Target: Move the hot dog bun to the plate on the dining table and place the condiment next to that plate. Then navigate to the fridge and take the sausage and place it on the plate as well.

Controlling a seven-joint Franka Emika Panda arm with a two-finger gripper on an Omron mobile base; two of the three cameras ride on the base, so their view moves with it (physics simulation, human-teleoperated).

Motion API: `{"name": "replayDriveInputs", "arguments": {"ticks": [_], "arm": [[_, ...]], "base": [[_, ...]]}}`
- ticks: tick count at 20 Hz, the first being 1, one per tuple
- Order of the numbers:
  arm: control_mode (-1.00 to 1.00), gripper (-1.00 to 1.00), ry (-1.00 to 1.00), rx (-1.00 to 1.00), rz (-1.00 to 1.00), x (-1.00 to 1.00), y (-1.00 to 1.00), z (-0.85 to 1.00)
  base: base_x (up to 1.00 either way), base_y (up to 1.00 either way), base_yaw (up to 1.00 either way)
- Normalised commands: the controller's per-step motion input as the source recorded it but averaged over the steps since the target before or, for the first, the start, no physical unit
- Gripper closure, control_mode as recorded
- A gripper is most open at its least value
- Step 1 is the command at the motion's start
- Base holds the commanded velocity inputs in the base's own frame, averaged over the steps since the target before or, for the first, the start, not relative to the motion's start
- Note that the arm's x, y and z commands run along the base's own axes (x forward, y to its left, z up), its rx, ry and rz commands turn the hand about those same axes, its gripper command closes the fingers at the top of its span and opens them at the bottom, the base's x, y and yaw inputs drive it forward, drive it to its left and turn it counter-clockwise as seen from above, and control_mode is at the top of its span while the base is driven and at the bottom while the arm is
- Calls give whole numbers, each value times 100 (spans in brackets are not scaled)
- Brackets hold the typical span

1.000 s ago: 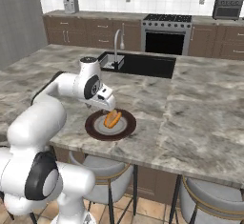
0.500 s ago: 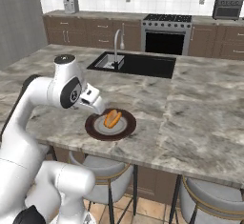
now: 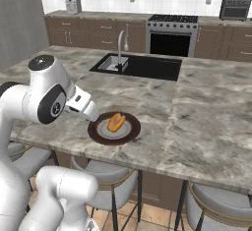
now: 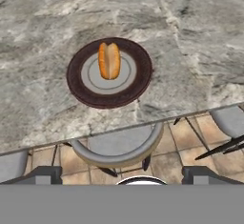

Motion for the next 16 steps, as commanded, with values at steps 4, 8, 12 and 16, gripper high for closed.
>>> {"name": "replayDriveInputs", "arguments": {"ticks": [4, 8, 12, 16], "arm": [[-100, -100, 0, 0, -1, -6, 0, 0], [100, -100, -3, 0, 0, 0, -3, -1], [100, -100, 0, 0, 0, 0, 0, 0], [100, -100, 0, 0, 0, 0, 0, 0]], "base": [[0, 0, 0], [-32, -54, -3], [-55, -100, -6], [-48, -100, -6]]}}
